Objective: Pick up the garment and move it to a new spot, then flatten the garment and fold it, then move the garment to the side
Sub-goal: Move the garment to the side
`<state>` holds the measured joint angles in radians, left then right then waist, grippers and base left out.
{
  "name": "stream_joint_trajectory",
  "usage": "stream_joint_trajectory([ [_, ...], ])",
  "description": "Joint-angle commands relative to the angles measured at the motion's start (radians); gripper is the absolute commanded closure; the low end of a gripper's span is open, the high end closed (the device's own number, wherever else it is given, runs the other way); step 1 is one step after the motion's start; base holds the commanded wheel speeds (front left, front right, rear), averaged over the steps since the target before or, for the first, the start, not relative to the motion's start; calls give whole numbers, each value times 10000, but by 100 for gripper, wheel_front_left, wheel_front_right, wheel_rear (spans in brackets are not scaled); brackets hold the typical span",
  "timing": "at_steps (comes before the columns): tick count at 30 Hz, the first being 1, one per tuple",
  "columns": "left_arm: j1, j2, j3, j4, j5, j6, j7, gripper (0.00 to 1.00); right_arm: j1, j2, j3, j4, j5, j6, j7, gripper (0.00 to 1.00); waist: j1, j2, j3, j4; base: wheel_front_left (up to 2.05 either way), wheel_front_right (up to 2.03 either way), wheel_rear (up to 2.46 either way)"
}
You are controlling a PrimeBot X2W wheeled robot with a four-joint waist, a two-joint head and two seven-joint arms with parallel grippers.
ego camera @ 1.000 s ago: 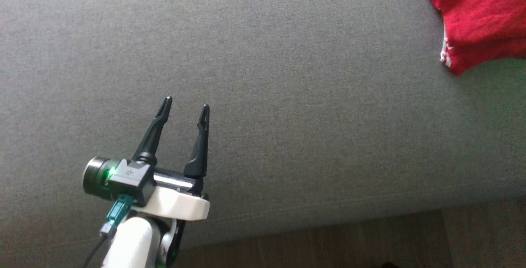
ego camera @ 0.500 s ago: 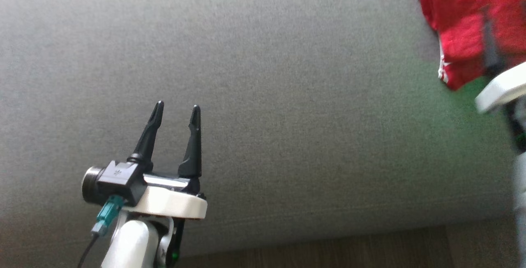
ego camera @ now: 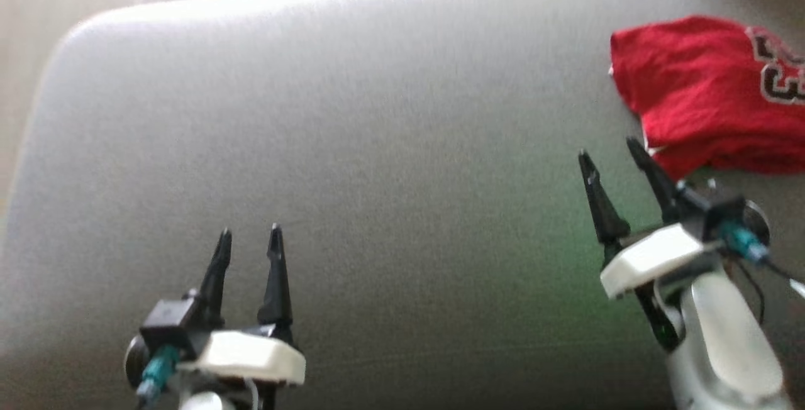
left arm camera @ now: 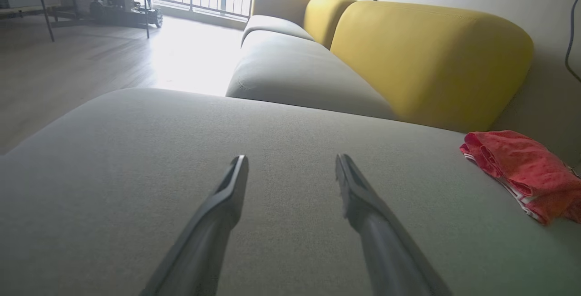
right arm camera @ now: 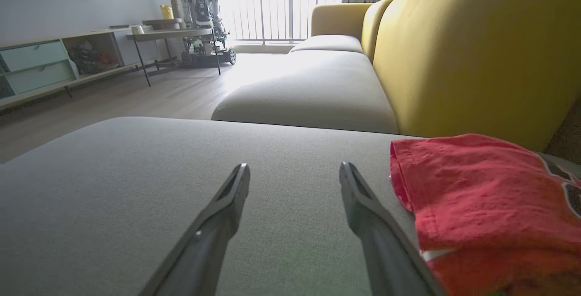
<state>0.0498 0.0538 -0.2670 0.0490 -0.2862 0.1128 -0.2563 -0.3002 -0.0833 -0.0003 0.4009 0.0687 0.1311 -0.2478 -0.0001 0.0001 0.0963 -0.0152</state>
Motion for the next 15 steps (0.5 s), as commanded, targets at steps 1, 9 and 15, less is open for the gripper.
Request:
stream_joint_trajectory([
  [1, -1, -36, 382, -362, -38, 107, -55, 0, 88, 140, 72, -562, -84, -4, -123, 0, 1, -1, -645, 209, 0, 0, 0],
  [9, 730, -36, 681, -587, 183, 157, -55, 0, 1999, 322, -466, -2413, 20, -4, -136, 0, 1, -1, -1467, 544, 0, 0, 0],
  [15, 1142, -9, 896, -731, 657, 42, -55, 0, 3036, 328, -215, -2686, 387, -4, -138, 0, 1, -1, -1882, 582, 0, 0, 0],
])
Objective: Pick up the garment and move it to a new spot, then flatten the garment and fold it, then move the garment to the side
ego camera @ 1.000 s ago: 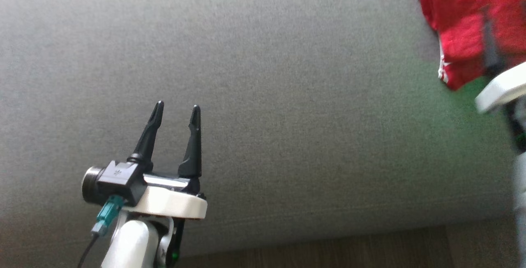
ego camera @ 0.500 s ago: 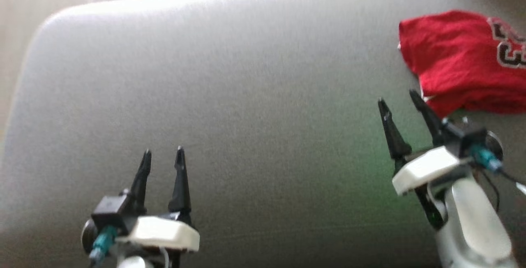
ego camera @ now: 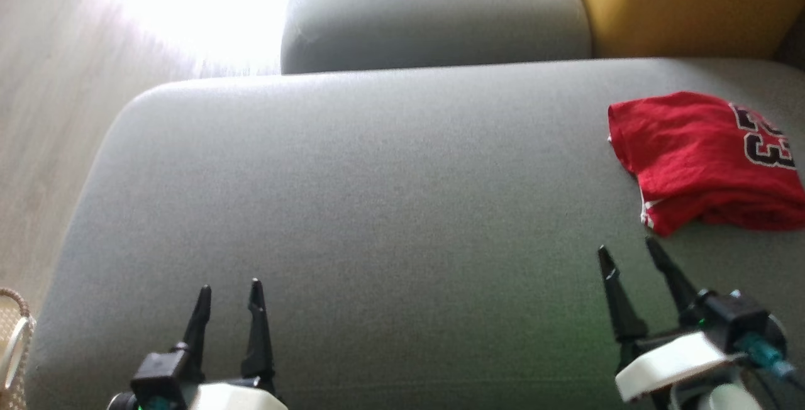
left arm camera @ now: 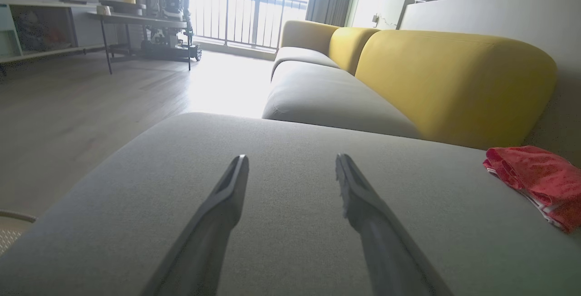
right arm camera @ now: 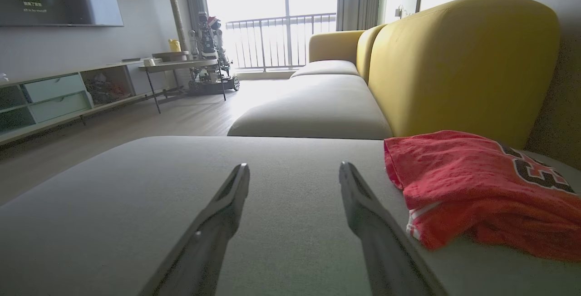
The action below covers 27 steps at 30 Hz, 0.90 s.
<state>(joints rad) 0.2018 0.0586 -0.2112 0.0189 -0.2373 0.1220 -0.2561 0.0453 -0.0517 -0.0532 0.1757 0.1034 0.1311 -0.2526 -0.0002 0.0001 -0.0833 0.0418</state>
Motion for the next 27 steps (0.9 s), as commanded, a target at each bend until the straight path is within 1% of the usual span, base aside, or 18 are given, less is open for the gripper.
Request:
stream_joint_trajectory([
  [1, -315, -58, 370, -467, 297, -100, -57, 0, -323, 12, 418, -447, 17, -4, -90, 0, 2, -1, -132, 0, 0, 0, 0],
  [6, -50, -67, 549, -462, 496, -250, -57, 0, -85, 13, 557, -538, 79, -4, -90, 0, 2, -1, -245, -60, 0, 0, 0],
  [12, 107, -78, 712, -333, 476, -395, -57, 0, 160, 13, 522, -499, 17, -4, -91, 0, 2, -1, -295, -83, 0, 0, 0],
  [27, 195, -82, 608, -191, 200, -380, -57, 0, 397, 14, 527, -390, 143, -4, -91, 0, 2, -1, -340, -40, 0, 0, 0],
])
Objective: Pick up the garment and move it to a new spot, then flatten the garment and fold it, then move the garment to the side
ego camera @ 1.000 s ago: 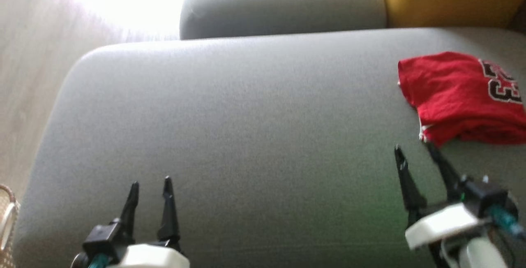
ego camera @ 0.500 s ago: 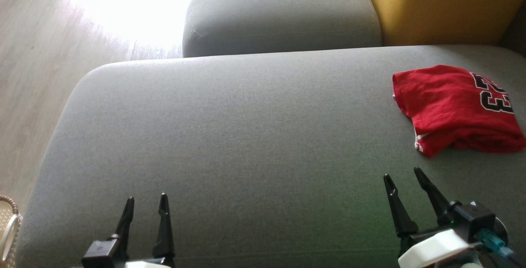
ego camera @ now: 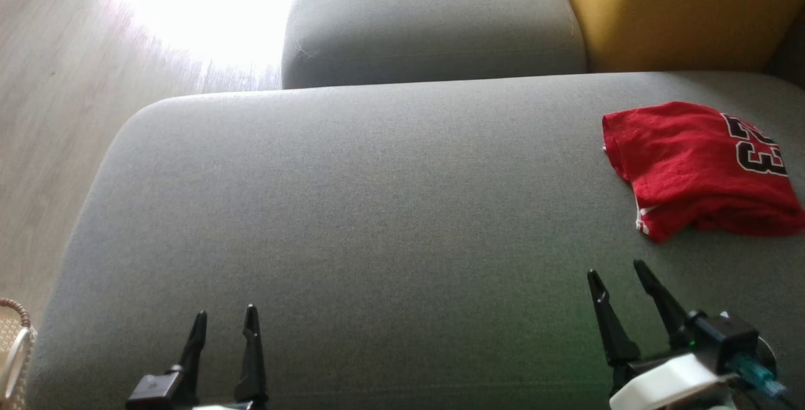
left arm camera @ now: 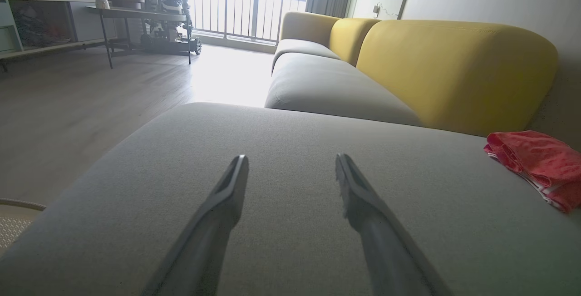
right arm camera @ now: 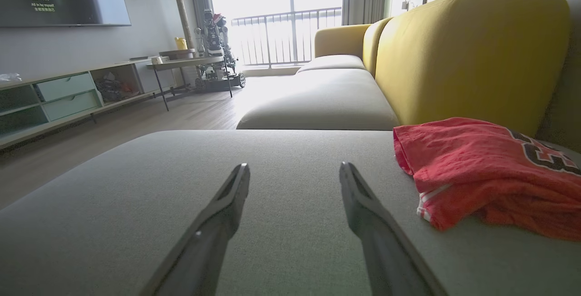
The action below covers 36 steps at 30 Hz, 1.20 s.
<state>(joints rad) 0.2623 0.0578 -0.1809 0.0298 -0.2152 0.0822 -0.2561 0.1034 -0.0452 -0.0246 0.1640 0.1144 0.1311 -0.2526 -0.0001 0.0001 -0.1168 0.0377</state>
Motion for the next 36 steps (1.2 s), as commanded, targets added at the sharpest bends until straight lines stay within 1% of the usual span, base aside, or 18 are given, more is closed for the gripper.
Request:
stream_joint_trajectory([
  [1, -414, -75, 295, -290, -42, 18, -57, 0, -178, -51, 239, -258, 29, -4, -91, 0, 1, -1, -10, 6, 0, 0, 0],
  [6, -426, -75, 304, -219, -60, -5, -57, 0, -152, -51, 252, -228, 16, -4, -91, 0, 1, -1, -27, 41, 0, 0, 0],
  [7, 2, -2, -9, 105, -4, -4, 1, 100, 136, 8, 2, 101, 4, 0, 2, 100, 1, -1, -28, 40, 0, 0, 0],
  [12, 233, -2, -27, 908, -64, -7, 16, 100, 347, 44, 0, 944, 64, 0, 82, 100, 1, -1, -23, 40, 0, 0, 0],
  [21, 1, 52, 87, 956, -1021, -129, 187, 100, 183, 38, -64, 942, 1016, 0, 319, 100, 1, -1, 56, 12, 0, 0, 0],
  [36, -524, 138, 335, 1170, -2916, -417, 558, 100, -123, 25, -170, 913, 2931, -1, 769, 100, 1, -1, 212, -41, 0, 0, 0],
])
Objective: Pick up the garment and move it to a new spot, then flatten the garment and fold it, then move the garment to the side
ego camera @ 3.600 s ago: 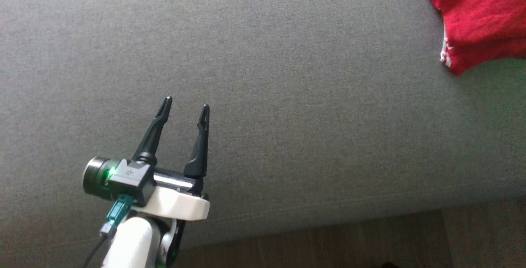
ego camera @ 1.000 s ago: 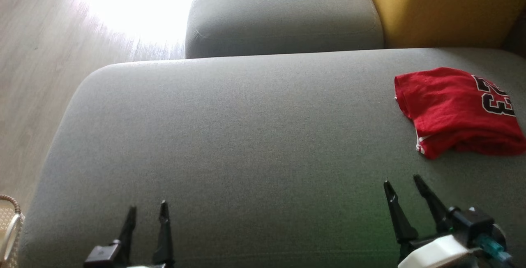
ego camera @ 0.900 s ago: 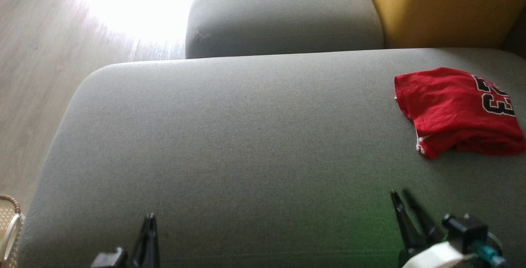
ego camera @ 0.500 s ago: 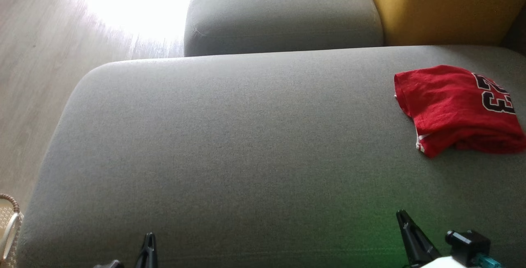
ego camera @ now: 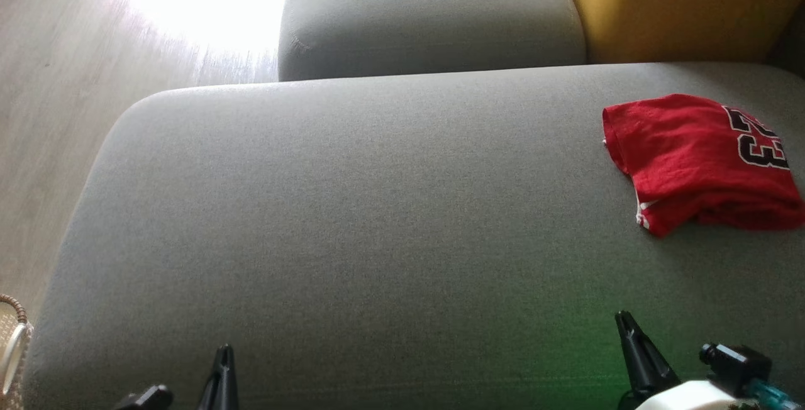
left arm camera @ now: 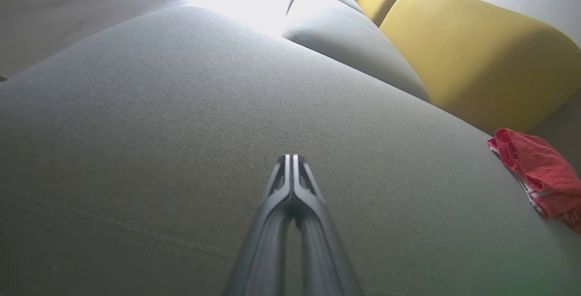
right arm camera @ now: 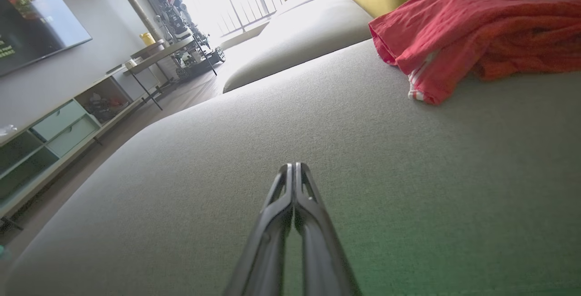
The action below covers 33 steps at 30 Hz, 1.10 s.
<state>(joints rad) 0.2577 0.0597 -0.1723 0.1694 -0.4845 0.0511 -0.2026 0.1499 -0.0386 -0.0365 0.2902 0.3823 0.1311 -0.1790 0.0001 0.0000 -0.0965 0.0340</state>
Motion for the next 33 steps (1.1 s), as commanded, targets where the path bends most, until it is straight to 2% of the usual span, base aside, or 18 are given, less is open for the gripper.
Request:
stream_joint_trajectory([
  [1, -510, 123, 265, -214, -341, -123, 47, 100, -607, -40, -58, -350, 372, -1, 62, 100, -1, 0, 18, -7, 0, 0, 0],
  [33, -1472, 206, 864, 65, -3910, -652, 847, 100, -1220, -64, -281, -384, 4073, -2, 953, 100, -1, 0, 323, -110, 0, 0, 0],
])
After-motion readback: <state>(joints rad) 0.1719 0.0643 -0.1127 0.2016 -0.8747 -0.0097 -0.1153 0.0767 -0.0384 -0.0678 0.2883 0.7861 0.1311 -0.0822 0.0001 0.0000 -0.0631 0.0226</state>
